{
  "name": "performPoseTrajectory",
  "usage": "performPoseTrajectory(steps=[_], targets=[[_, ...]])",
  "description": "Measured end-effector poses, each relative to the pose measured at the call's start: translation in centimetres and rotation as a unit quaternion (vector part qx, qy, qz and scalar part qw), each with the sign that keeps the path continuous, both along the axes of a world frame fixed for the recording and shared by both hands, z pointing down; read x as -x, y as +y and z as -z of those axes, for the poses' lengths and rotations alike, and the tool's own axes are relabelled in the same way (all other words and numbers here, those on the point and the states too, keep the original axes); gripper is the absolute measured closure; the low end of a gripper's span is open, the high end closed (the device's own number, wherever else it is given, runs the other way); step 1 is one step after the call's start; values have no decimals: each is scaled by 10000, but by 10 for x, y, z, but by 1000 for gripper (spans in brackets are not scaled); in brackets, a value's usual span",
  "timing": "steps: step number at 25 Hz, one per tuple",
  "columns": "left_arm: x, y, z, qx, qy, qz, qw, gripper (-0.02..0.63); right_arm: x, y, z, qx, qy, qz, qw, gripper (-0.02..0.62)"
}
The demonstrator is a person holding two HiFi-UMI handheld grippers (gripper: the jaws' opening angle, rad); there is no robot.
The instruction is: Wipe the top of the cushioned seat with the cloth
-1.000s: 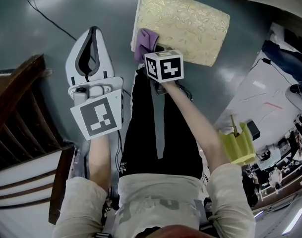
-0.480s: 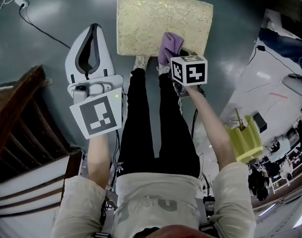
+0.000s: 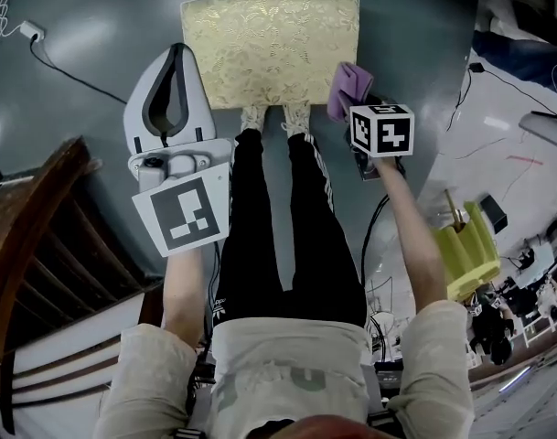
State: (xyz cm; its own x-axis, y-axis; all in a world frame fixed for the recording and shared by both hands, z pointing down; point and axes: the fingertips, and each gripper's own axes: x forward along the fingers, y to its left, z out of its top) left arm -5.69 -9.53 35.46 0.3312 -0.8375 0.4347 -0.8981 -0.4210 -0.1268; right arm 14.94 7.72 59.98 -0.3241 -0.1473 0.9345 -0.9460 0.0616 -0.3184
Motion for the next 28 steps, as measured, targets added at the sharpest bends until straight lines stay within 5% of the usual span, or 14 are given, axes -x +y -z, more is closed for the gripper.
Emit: performPoseTrajectory(steps=[9,23,28], targets=[[-34,5,-1,28,66,-136,9999,598,-23,7,-6,44,28,-96,9999,497],[-32,10,-1,-44,-21,-92,9999,599,-41,12,-17,125,307,190,9993,497],[-34,10,15,-143,38,-134,9998,598,-39,-13,10,-323,349,-46,9989,497]])
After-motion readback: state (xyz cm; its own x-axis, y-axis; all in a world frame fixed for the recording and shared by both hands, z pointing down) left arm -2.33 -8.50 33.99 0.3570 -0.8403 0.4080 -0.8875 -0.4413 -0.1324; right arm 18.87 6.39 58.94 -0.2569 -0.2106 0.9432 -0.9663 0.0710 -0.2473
